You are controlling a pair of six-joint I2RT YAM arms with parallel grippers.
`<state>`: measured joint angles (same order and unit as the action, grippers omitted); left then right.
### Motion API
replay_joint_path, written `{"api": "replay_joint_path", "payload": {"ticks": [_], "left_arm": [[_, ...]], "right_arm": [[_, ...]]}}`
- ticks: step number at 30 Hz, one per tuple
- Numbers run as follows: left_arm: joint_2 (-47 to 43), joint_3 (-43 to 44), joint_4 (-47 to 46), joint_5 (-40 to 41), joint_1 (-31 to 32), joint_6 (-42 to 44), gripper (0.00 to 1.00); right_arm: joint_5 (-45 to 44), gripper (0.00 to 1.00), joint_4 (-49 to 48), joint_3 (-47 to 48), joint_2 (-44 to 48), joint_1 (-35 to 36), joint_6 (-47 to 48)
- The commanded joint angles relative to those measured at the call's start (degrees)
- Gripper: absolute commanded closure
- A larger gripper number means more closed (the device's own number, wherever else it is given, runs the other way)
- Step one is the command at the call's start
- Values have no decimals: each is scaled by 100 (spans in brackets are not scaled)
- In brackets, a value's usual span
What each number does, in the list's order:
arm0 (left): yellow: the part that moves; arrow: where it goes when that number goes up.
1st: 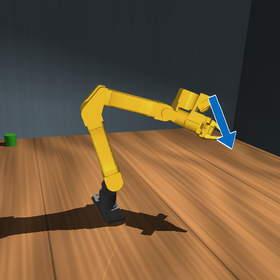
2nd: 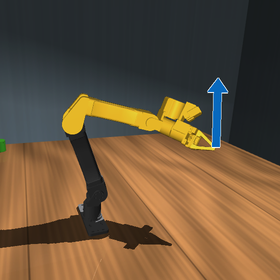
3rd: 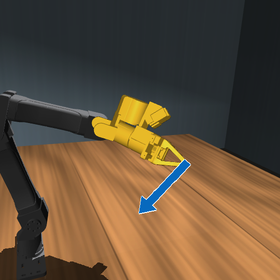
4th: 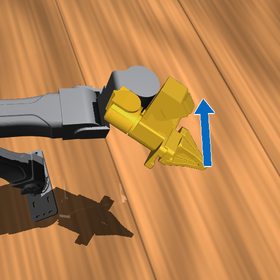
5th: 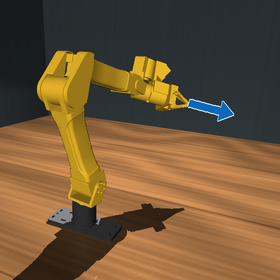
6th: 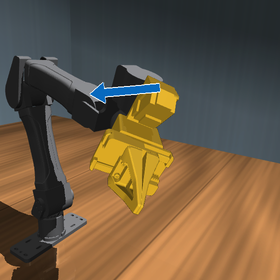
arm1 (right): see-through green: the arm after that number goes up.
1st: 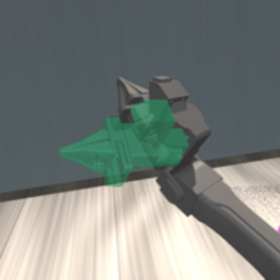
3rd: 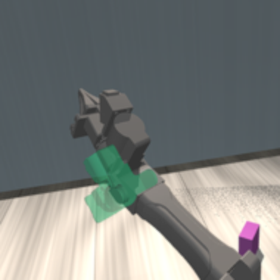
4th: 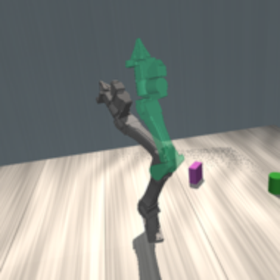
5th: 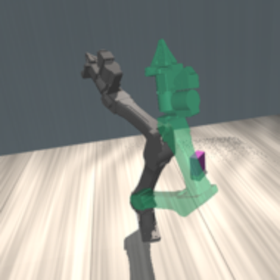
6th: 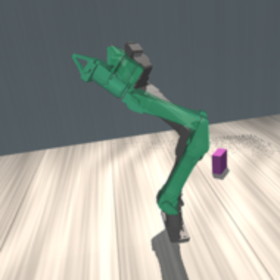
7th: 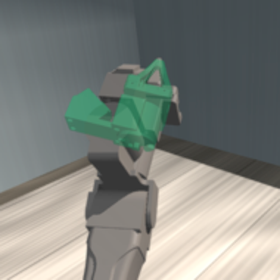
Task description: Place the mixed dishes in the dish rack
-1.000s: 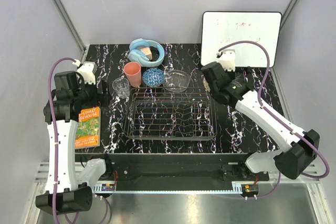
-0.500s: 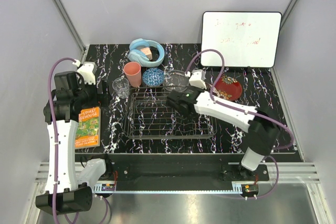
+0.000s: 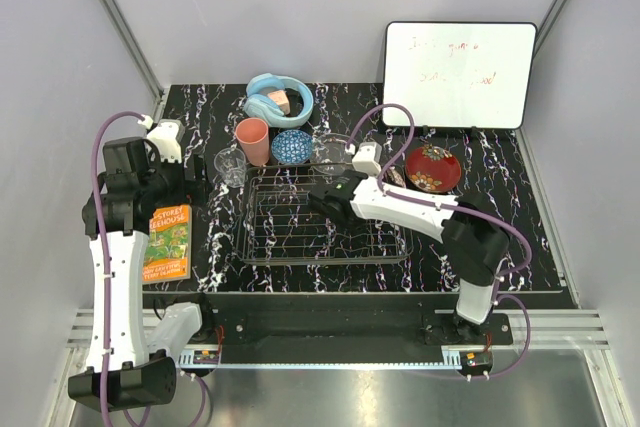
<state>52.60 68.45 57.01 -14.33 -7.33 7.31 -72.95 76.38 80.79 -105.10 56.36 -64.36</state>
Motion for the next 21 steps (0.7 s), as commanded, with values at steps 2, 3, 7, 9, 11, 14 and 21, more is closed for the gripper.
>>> {"api": "replay_joint_path", "payload": {"ticks": [2,3,7,9,11,14,21], "left_arm": [[-74,90,-129,61,-23,77,1],[-83,99,-120,53,-31,77,1],[-101,117,-120,62,-23,121,1],[-136,90,-120,62,-22,148,1],[-118,81,-129,62,-23,139,1],[-101,90,-120,53,-23,139,1],[-92,81,-120,9,-23,121,1]], "right_arm": [[-264,100,1652,253,-203,130,-349],[-246,99,1652,261,-282,165,-367],[-159,72,1661,296,-415,314,-428],[-132,59,1678,331,-406,393,-498],[-88,55,1670,375,-406,472,-508],[-97,38,1670,498,-406,578,-490],[-9,17,1679,1174,-11,684,-201]]}}
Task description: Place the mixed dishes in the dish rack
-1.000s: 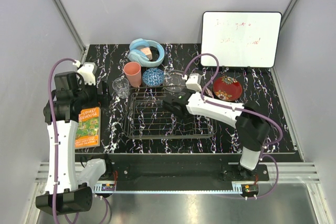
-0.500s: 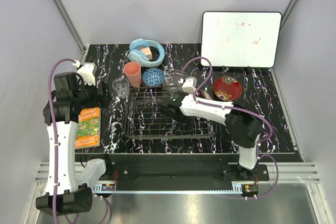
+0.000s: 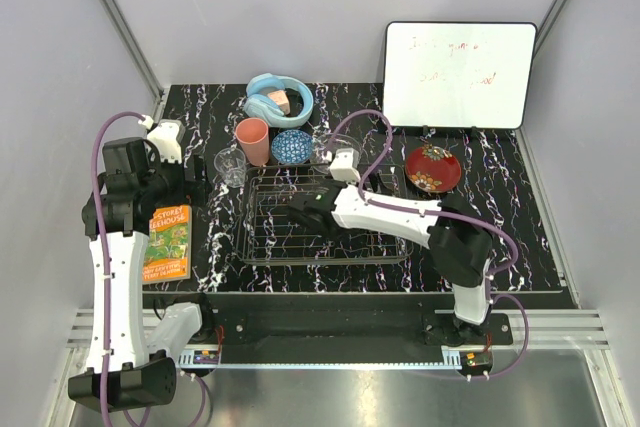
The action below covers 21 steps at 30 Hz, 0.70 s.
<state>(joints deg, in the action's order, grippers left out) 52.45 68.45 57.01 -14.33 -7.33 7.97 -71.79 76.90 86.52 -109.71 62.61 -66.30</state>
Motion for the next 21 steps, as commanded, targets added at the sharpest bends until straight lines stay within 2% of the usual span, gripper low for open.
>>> {"api": "replay_joint_path", "payload": {"ticks": [1,3,4,5,7,8,11,14,17,21], "left_arm": [[-68,64,-129,0,-23,56,1],[-59,64,-129,-26,-23,30,1],[-42,55,-147,-35,-23,12,1],[-33,64,-147,-44,-23,12,1],[-33,55,-155,-70,-23,-6,1],[-41,46,-155,-70,-23,-14,1],[-94,29,-156,-44,-23,21,1],[-147,-6,-164,-26,-23,100,1],[-156,-24,-173,-53,-23,117,1],[-77,-51,-217,-88,-23,91,1]], "right_arm": [[-116,14,1530,742,477,58,90],[-55,13,1145,1243,460,50,966],[41,12,447,1410,451,50,1405],[164,12,-30,1681,459,41,2445],[979,13,-1441,1876,512,-143,3409],[1374,14,-1789,2121,521,-266,3970],[3479,19,-2696,2527,416,-924,4396],[4651,21,-3190,3009,-12,-1487,4616],[5505,25,-3120,3914,-811,-1927,4784],[6185,29,-2752,5030,-1806,-2235,4715]]}}
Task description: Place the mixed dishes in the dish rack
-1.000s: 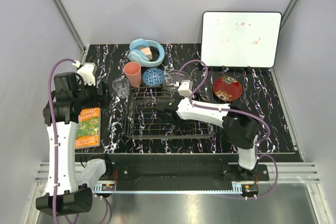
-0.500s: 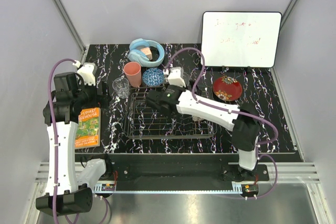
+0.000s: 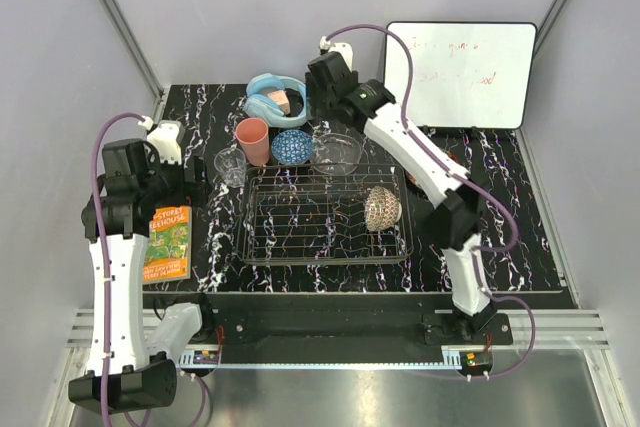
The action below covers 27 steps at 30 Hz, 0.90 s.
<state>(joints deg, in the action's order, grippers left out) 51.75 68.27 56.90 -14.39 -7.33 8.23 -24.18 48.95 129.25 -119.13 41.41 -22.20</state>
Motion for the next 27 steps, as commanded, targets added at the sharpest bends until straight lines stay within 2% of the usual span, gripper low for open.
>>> {"api": "replay_joint_path", "payload": {"ticks": [1,4,13,27], "left_arm": [[11,-42,-223,-81,-23,56,1],[63,-68,-311,-81,-23,56,1],[152,-86,-426,-64,-23,30,1],[195,-165,-540,-64,-23,21,1]], "right_arm": [[1547,30,271,1247,-1049,-159,286],[1908,31,457,1803,-1612,-212,216],[2401,34,458,2043,-2474,-511,22],[2620,37,317,1999,-2896,-608,-74]]}}
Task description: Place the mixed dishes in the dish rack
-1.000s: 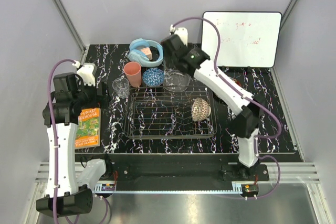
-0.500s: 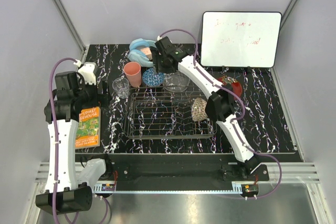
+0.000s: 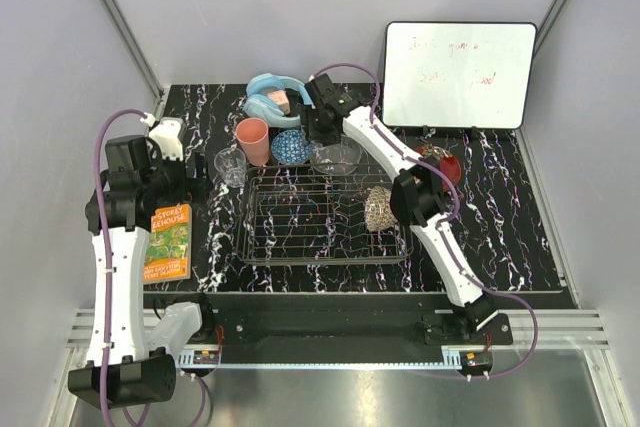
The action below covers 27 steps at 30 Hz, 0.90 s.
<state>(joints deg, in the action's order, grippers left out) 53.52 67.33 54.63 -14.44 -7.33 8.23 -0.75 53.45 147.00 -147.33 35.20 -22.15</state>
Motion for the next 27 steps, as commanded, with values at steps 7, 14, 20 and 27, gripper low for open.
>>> {"api": "replay_joint_path", "payload": {"ticks": [7,14,20,27], "left_arm": [[27,-255,-436,-68,-23,-6,1],[-8,-308,-480,-50,-31,30,1],[-8,-387,-541,-24,-23,38,1],[-52,-431,-568,46,-23,65,1]], "right_arm": [[567,42,-388,101,-261,4,-351],[550,47,-537,-57,-367,4,-413],[541,59,-660,-233,-376,13,-465],[480,85,-766,-338,-376,4,-509]]}}
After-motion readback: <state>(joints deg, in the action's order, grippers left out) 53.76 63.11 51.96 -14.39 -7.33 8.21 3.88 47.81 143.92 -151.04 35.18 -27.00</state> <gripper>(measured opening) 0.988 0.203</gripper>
